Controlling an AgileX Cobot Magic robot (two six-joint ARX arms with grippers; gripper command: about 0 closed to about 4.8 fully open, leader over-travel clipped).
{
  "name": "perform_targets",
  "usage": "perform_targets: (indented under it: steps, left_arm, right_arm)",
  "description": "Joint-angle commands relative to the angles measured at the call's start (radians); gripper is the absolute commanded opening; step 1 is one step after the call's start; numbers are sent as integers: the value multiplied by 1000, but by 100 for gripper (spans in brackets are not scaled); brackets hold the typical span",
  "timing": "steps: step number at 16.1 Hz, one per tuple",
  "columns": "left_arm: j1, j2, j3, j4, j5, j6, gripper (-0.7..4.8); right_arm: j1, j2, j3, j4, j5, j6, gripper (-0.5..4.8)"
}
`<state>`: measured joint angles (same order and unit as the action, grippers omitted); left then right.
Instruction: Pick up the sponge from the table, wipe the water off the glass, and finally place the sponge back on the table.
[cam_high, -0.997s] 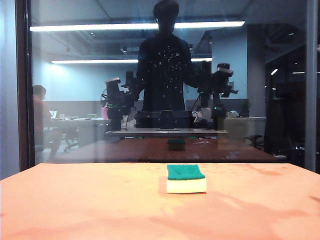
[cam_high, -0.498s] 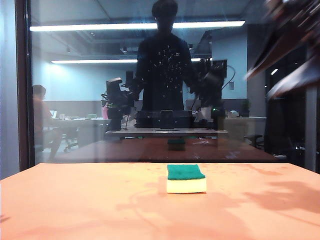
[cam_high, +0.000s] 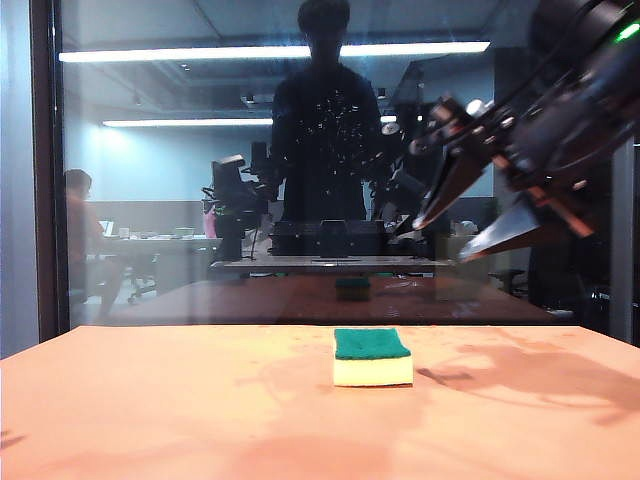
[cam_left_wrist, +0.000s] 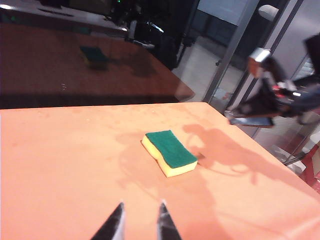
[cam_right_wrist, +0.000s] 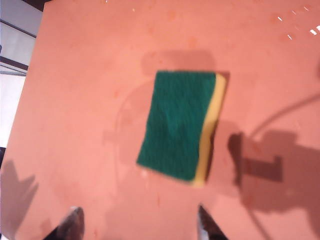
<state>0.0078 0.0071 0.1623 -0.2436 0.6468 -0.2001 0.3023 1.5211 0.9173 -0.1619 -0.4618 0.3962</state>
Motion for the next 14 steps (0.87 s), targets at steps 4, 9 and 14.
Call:
perform_targets:
  steps: [4, 9, 14]
  left_arm:
    - [0, 3, 5, 17, 5, 5, 84]
    - [0, 3, 5, 21, 12, 5, 84]
    - [0, 3, 5, 21, 12, 5, 84]
  right_arm:
    - [43, 174, 123, 10, -22, 1, 290]
    - [60, 295, 149, 13, -29, 1, 308]
    - [60, 398, 210, 11, -8, 1, 307]
